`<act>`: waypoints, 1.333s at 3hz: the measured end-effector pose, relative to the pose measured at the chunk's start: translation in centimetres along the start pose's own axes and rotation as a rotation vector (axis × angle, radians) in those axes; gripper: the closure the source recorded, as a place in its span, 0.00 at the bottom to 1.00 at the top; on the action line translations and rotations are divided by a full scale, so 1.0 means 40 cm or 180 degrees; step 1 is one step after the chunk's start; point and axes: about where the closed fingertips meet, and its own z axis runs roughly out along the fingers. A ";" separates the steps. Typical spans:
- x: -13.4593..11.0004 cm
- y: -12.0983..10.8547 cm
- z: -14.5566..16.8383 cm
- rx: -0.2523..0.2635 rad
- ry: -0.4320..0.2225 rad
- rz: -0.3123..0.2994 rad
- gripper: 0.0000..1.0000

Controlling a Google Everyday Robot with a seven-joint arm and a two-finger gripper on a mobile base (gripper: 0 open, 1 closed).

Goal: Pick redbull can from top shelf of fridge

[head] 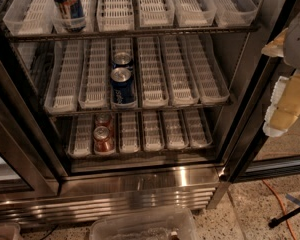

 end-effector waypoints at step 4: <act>-0.089 0.055 0.049 0.0113 -0.0954 0.0077 0.00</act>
Offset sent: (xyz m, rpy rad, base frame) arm 0.0005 0.0110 -0.0052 0.0684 -0.0271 -0.0206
